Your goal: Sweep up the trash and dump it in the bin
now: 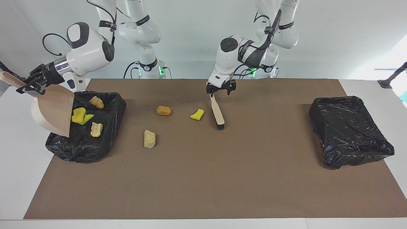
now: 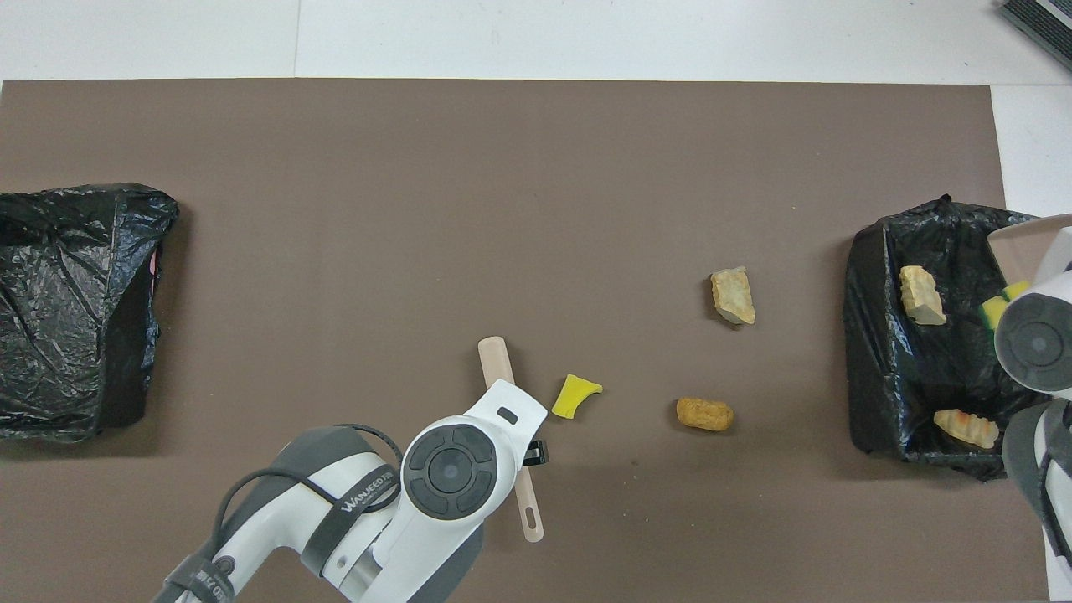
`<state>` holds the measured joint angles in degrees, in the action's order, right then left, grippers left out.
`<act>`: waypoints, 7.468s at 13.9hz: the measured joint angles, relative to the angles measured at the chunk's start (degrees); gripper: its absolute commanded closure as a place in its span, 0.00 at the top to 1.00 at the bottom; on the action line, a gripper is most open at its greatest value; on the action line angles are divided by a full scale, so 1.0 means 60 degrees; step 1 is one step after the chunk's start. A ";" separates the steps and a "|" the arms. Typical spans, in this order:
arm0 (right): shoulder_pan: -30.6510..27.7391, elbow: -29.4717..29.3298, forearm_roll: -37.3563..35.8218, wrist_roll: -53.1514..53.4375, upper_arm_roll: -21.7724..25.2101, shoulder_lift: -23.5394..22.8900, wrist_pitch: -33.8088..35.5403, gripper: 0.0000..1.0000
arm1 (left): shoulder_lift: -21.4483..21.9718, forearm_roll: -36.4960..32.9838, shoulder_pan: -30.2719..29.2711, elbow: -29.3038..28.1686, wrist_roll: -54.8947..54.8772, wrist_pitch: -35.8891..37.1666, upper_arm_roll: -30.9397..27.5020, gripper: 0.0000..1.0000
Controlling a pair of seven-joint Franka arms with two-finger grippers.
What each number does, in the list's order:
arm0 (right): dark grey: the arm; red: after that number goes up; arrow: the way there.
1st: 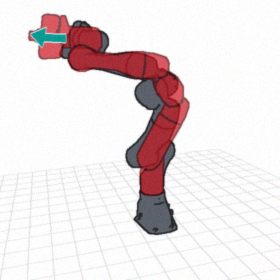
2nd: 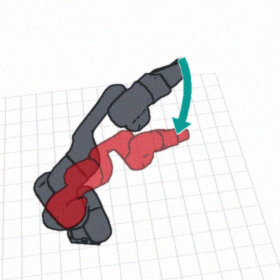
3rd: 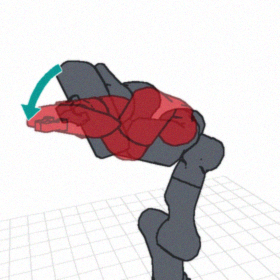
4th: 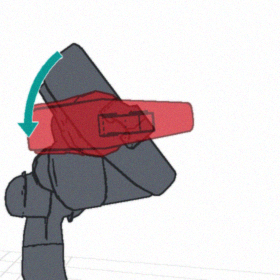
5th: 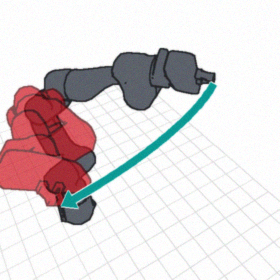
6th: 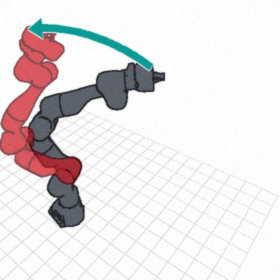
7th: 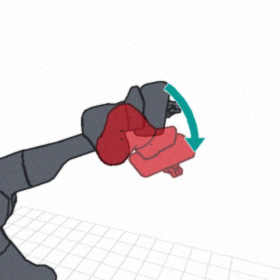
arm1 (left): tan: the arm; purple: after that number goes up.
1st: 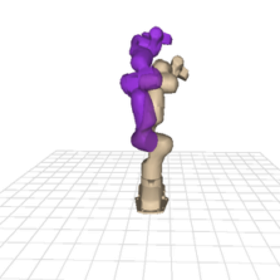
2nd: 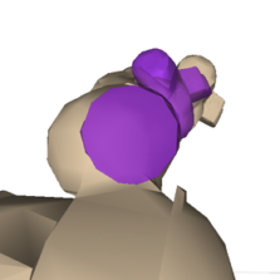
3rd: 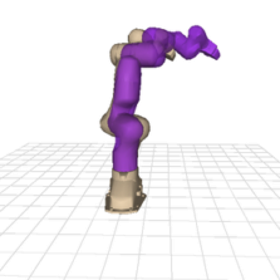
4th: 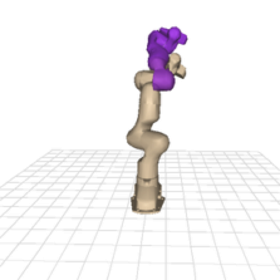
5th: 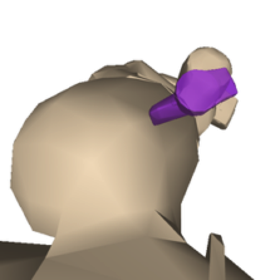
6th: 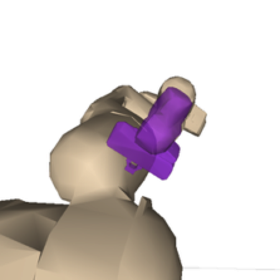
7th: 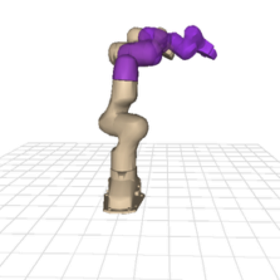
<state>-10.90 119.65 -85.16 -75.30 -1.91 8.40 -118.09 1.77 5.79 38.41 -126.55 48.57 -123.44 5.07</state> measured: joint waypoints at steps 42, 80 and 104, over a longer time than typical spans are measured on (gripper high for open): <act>0.6362 -0.4897 1.5525 1.7170 -0.0258 -0.5812 0.0627 0.00 | 0.1153 -0.0630 -0.7003 0.5059 -0.7617 0.6047 -0.0007 1.00; 0.8615 0.0233 1.5601 1.6847 -0.0254 -0.2290 -0.0828 0.99 | 0.1153 -0.0631 -0.7004 0.5059 -0.7617 0.6066 -0.0011 1.00; 0.9230 0.0781 1.5604 1.5942 -0.0255 -0.2370 -0.1153 0.00 | 0.1123 -0.0631 -0.6990 0.5060 -0.7632 0.5612 0.0057 1.00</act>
<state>44.48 124.34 8.46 20.35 -3.44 -5.82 -125.01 8.51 2.00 -3.53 -96.19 2.77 -89.77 5.42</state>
